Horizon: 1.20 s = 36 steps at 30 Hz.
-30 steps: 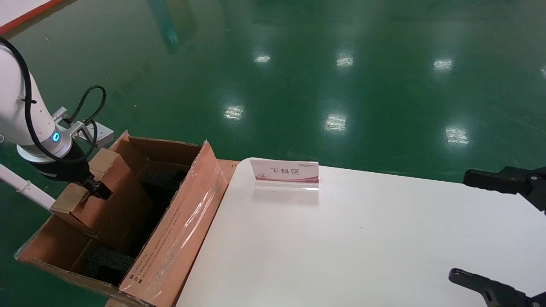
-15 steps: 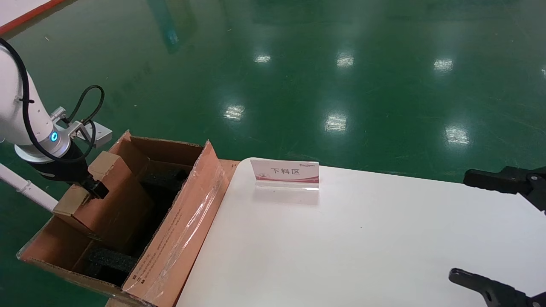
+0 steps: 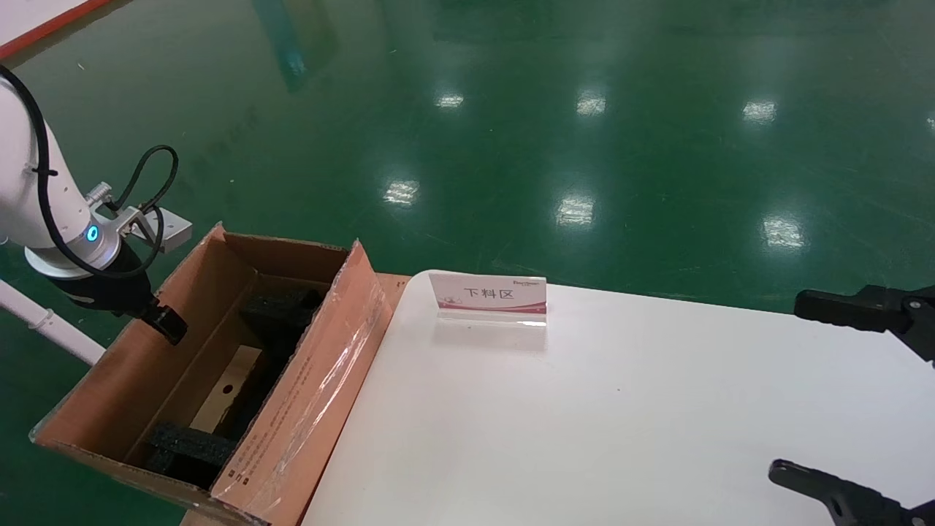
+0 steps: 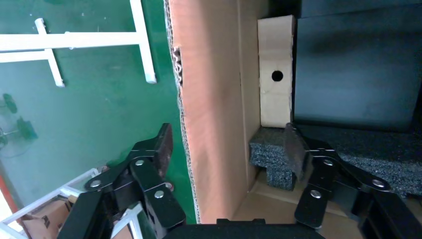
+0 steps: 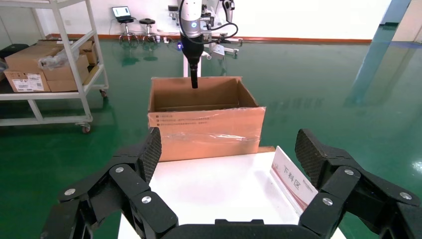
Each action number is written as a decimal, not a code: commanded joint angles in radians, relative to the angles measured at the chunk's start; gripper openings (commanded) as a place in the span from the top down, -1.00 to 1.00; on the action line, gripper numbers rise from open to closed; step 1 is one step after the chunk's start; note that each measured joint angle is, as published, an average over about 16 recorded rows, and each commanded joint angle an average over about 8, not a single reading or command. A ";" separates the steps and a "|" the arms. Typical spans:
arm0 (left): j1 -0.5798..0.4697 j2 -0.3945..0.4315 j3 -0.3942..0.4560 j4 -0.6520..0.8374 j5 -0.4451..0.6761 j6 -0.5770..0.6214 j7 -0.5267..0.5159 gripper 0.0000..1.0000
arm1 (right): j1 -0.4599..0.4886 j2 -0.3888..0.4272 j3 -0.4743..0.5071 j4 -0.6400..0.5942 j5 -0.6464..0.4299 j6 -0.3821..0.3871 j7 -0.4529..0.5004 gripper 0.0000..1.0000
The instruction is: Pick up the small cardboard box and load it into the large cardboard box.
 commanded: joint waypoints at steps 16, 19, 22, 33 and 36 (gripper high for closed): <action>-0.130 -0.118 -0.088 -0.217 -0.078 -0.083 0.094 -1.00 | 0.001 0.000 -0.001 -0.001 0.000 0.000 -0.001 -1.00; -0.160 -0.163 -0.114 -0.290 -0.110 -0.106 0.117 -1.00 | 0.001 0.000 -0.001 -0.001 0.000 0.000 -0.001 -1.00; -0.180 -0.205 -0.140 -0.354 -0.156 -0.123 0.144 -1.00 | 0.001 0.000 -0.001 -0.001 0.001 0.000 -0.001 -1.00; -0.196 -0.275 -0.194 -0.448 -0.278 -0.138 0.235 -1.00 | 0.001 0.000 -0.001 -0.001 0.000 0.000 -0.001 -1.00; -0.188 -0.278 -0.211 -0.456 -0.287 -0.136 0.248 -1.00 | 0.001 0.000 -0.001 -0.001 0.000 0.000 -0.001 -1.00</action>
